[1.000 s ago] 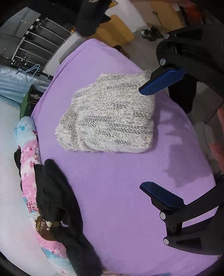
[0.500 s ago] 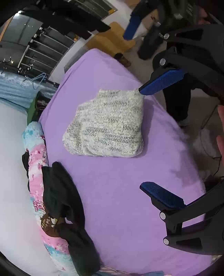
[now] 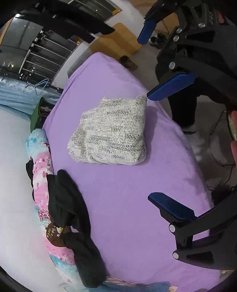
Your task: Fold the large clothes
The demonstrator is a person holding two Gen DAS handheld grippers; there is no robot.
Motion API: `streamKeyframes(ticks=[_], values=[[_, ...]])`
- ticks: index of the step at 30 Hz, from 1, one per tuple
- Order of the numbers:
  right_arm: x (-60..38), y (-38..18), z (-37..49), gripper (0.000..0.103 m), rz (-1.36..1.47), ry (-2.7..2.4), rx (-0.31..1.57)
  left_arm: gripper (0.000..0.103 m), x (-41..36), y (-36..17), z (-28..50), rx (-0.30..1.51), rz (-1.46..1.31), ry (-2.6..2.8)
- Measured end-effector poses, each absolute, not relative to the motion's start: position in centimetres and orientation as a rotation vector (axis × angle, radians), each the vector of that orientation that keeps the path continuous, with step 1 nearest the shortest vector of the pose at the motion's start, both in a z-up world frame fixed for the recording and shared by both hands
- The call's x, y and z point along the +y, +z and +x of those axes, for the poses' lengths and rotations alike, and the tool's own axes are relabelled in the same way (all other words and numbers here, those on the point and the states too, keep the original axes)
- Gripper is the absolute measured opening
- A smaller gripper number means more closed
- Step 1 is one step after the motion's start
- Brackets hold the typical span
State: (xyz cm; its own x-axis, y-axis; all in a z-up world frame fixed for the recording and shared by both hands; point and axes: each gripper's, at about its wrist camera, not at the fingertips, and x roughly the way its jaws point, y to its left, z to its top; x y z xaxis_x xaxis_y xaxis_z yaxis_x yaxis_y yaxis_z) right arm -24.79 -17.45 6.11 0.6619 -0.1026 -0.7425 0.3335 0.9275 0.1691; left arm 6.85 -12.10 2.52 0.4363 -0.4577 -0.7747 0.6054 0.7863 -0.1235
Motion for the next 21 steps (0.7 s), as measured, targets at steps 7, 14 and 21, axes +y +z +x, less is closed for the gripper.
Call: streamKeyframes(ticks=[7,14,21], values=[[-17.7,6.5,-25.4,0.097,0.303,-0.259,0.795,0.097,-11.9,2.8,5.9,0.897,0.194,-0.665],[-17.8,6.6,-25.7,0.097,0.311,-0.263,0.789,0.097,-11.7,3.4,5.4,0.884,0.197,-0.663],[-17.9,6.6,-25.8,0.097,0.325,-0.249,0.793,0.097,-11.6,3.4,5.2,0.886,0.207,-0.662]])
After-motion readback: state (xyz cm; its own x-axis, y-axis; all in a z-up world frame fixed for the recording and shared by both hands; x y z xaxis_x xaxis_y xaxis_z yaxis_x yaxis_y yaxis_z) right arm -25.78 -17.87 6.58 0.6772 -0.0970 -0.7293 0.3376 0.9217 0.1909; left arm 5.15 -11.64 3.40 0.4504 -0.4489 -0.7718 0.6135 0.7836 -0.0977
